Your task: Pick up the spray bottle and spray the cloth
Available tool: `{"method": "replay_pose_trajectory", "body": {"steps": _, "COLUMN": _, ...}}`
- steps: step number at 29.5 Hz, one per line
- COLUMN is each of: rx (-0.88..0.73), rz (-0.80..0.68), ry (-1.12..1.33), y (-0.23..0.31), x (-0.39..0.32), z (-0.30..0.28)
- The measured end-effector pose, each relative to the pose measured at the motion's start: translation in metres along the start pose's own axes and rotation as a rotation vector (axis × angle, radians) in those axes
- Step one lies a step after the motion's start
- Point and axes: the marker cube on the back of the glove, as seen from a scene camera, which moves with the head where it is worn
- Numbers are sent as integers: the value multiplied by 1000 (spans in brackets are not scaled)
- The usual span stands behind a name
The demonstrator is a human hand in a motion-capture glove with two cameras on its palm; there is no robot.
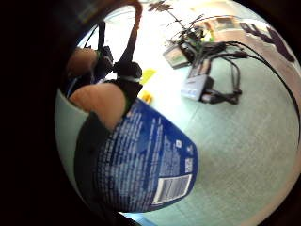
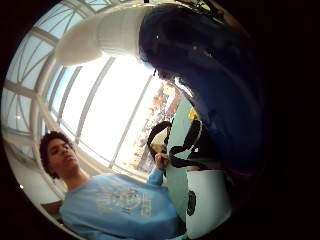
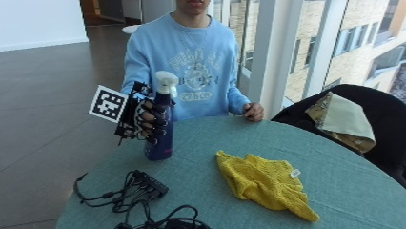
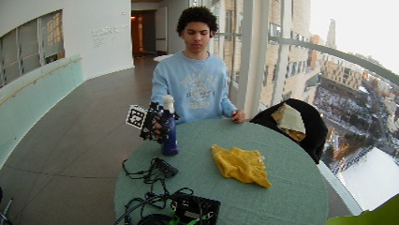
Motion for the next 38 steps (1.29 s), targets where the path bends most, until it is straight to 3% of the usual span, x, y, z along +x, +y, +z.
{"method": "replay_pose_trajectory", "body": {"steps": 18, "rx": -724, "rz": 127, "ry": 154, "y": -70, "x": -41, "z": 66}}
{"method": "replay_pose_trajectory", "body": {"steps": 26, "rx": -857, "rz": 208, "ry": 285, "y": -83, "x": -34, "z": 89}}
{"method": "replay_pose_trajectory", "body": {"steps": 38, "rx": -912, "rz": 294, "ry": 366, "y": -83, "x": -26, "z": 100}}
